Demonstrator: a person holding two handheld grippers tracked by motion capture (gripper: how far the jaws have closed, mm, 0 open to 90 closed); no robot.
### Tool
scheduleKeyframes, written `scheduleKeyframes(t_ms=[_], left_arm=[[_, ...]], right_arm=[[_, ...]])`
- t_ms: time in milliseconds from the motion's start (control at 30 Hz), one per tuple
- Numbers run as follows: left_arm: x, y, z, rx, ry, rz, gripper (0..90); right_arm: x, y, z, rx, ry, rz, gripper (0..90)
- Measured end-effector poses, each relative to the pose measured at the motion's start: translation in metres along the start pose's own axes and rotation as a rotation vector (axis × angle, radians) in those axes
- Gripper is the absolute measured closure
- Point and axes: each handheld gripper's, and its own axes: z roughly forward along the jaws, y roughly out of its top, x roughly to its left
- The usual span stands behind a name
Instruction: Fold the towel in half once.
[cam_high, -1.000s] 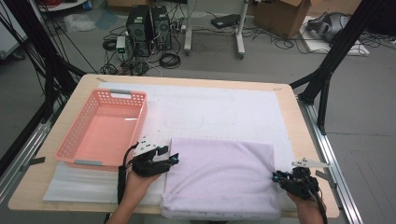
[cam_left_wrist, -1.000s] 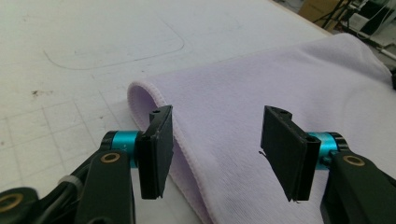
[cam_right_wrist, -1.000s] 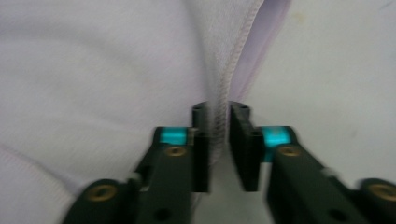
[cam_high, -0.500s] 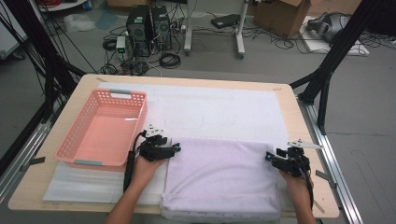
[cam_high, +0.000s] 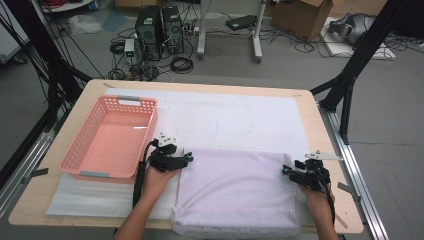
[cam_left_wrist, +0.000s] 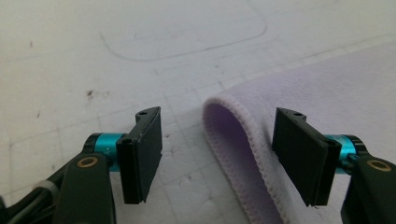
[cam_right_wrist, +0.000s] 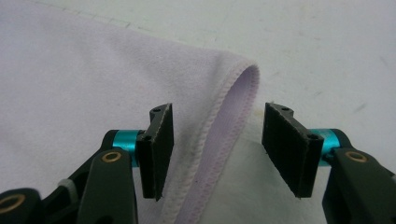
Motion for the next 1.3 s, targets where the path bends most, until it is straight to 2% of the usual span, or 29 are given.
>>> scheduleKeyframes(t_ms=[33,100,133,167,200,233,267,300,333,367,433,500,600,667,733,833,900,967,1067,1200,1233,1300], left_arm=[[-0.001,0.001,0.002,0.013,-0.002,0.023,33.4],[-0.008,0.003,0.005,0.030,0.039,0.098,37.1],[-0.010,0.002,0.006,0.027,0.052,0.116,39.1],[-0.010,0.002,0.005,0.022,0.035,0.109,42.2],[-0.011,0.002,0.005,0.014,0.017,0.105,53.9],[-0.012,0.001,0.004,0.014,0.004,0.110,62.0],[-0.014,0.001,0.005,0.015,-0.030,0.104,73.1],[-0.016,0.001,0.005,0.013,-0.021,0.118,79.6],[-0.016,0.001,0.005,0.013,-0.022,0.111,81.2],[-0.015,0.001,0.004,0.016,-0.030,0.105,82.1],[-0.012,0.001,0.004,0.013,-0.047,0.054,83.0],[-0.010,0.001,0.004,-0.001,-0.052,0.003,84.0],[-0.009,0.006,-0.001,-0.069,-0.060,-0.027,84.7],[-0.009,0.012,-0.004,-0.097,-0.054,-0.018,84.8],[-0.008,0.020,-0.006,-0.119,-0.024,-0.006,85.0],[-0.004,0.033,-0.006,-0.139,-0.014,-0.028,85.1],[-0.002,0.042,-0.003,-0.151,-0.004,-0.031,85.1],[0.001,0.049,0.001,-0.168,0.004,-0.035,85.1],[0.009,0.059,0.012,-0.171,0.013,-0.054,85.1],[0.019,0.071,0.027,-0.163,0.021,-0.047,85.1],[0.020,0.072,0.031,-0.178,0.029,-0.037,85.0],[0.024,0.075,0.038,-0.166,0.030,-0.038,85.0]], right_arm=[[0.001,0.000,0.000,-0.002,-0.001,-0.009,41.0],[0.002,0.000,0.000,0.007,-0.010,-0.021,43.5],[0.003,0.000,0.000,0.009,-0.011,-0.027,45.7],[0.004,0.000,0.000,0.010,-0.017,-0.034,47.7],[0.004,0.000,0.000,0.009,-0.015,-0.033,49.9],[0.003,0.000,0.000,0.008,-0.013,-0.025,52.8],[0.002,-0.001,-0.001,0.005,-0.011,-0.017,55.7],[0.002,-0.001,-0.001,0.003,-0.009,-0.001,58.1],[0.000,-0.001,-0.001,0.000,-0.003,0.014,63.7],[-0.001,-0.001,-0.002,-0.001,0.009,0.036,71.2],[-0.003,-0.002,-0.002,-0.001,0.066,0.059,83.1],[-0.002,-0.002,-0.002,-0.006,0.061,0.052,85.0],[-0.003,-0.001,-0.003,-0.020,0.065,0.059,86.3],[-0.004,0.002,-0.005,-0.050,0.051,0.058,86.7],[-0.004,0.007,-0.008,-0.086,0.039,0.057,86.9],[-0.007,0.015,-0.009,-0.132,0.015,0.051,86.9],[-0.011,0.022,-0.007,-0.152,0.018,0.068,86.8],[-0.013,0.031,-0.004,-0.169,0.004,0.050,86.8],[-0.018,0.046,0.004,-0.181,-0.007,0.038,86.8],[-0.023,0.063,0.022,-0.159,-0.029,0.014,86.7],[-0.025,0.066,0.026,-0.151,-0.033,0.012,86.7],[-0.029,0.073,0.035,-0.140,-0.036,0.018,86.7]])
